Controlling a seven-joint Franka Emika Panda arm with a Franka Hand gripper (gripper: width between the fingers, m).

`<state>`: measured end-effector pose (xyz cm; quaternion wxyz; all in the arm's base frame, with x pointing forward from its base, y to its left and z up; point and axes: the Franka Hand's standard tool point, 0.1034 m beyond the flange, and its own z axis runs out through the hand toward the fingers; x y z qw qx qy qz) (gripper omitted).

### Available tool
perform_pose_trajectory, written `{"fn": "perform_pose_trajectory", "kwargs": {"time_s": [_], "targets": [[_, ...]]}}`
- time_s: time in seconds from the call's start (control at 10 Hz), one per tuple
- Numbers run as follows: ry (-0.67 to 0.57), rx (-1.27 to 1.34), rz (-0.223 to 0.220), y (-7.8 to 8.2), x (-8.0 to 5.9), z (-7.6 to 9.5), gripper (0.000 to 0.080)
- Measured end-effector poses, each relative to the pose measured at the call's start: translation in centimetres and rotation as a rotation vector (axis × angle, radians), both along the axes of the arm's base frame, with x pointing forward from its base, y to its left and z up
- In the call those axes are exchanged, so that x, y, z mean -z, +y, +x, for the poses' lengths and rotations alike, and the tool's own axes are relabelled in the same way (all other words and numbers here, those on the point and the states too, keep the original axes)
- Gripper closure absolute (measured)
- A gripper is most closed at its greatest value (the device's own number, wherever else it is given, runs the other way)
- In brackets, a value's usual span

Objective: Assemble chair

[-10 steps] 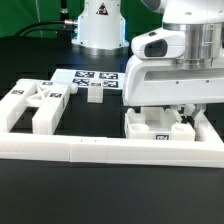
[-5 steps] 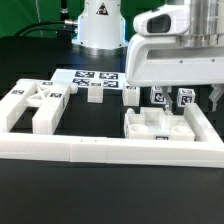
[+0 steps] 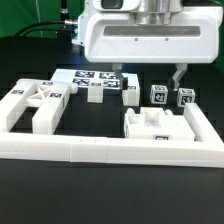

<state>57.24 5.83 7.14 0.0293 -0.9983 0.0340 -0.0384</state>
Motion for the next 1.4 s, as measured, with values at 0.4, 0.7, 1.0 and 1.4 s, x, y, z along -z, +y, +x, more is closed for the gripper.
{"fn": "perform_pose_trajectory", "kwargs": {"time_s": [0.4, 0.7, 1.0, 1.4], "targets": [[-0.027, 0.028, 0.007, -0.6, 0.9, -0.8, 0.0151], [-0.032, 0.020, -0.010, -2.7, 3.7, -5.6, 0.0151], [-0.033, -0.017, -0.014, -2.5, 4.0, -6.1, 0.0151], [-0.044, -0.259, -0.038, -2.5, 4.0, -6.2, 0.0151]]}}
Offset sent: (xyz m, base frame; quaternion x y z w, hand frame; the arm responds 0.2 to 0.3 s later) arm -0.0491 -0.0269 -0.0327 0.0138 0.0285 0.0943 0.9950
